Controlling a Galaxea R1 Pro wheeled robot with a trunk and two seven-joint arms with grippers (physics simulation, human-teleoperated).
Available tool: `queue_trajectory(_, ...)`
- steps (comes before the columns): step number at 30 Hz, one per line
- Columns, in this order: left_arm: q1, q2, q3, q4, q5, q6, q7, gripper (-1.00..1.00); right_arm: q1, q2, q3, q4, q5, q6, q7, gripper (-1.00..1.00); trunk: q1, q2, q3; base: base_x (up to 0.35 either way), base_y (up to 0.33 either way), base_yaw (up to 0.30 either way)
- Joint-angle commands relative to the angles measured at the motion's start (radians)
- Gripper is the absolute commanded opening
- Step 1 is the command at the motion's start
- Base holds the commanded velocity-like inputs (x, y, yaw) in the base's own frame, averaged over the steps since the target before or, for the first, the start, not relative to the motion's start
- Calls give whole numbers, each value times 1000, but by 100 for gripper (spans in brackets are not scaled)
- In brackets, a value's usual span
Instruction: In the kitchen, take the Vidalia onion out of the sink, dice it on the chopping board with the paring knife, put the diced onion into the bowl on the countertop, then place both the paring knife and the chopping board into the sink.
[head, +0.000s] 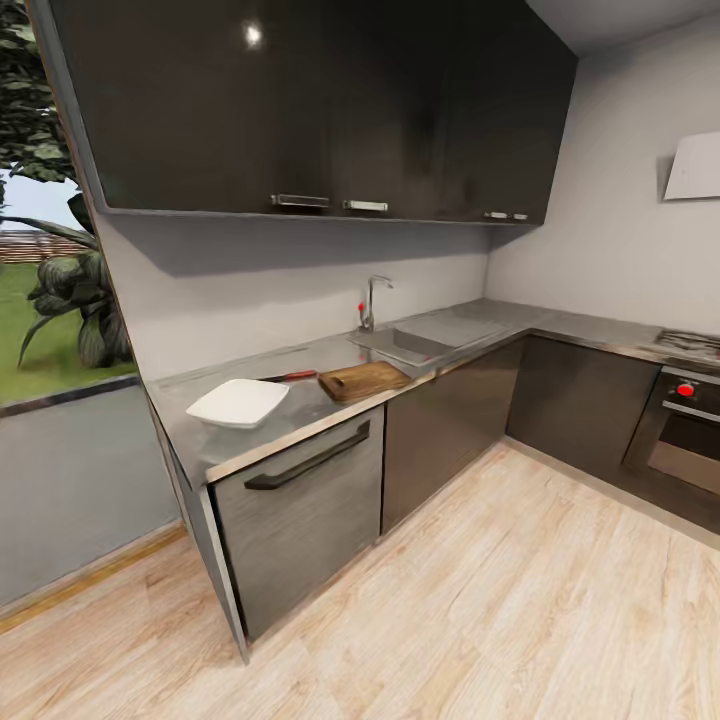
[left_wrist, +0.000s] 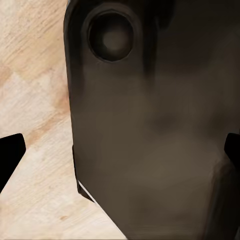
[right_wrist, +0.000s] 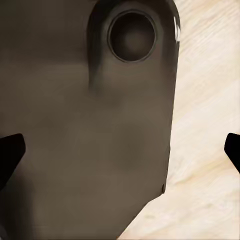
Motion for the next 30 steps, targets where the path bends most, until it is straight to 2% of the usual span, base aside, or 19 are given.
queue_trajectory(1, 1, -3, 5, -6, 5, -3, 0, 100, -6, 6, 2, -6, -2, -5, 0, 100, 0, 0, 0, 0, 0, 0)
queue_trajectory(7, 1, -3, 5, -19, 5, -15, 0, 100, -10, 39, 2, -28, 0, -5, 0, 100, 0, 0, 0, 0, 0, 0)
queue_trajectory(10, 1, -2, 5, -28, 5, -32, 0, 100, -10, 44, 2, -37, 1, -6, 0, 100, 0, 0, 0, 0, 0, 0)
queue_trajectory(17, 0, 10, 8, -67, 6, -71, 3, 100, -10, 43, 3, -76, 6, -40, -4, 100, 0, 0, 0, 0, 0, 0)
queue_trajectory(23, 0, 16, 10, -101, 5, -75, 4, 100, -11, 42, 3, -110, 8, -74, -7, 100, 0, 0, 0, 0, 0, 0)
queue_trajectory(30, 0, 16, 10, -140, 6, -78, 5, 100, -11, 6, 2, -150, 8, -113, -11, 100, 0, 0, 0, 0, 0, 0)
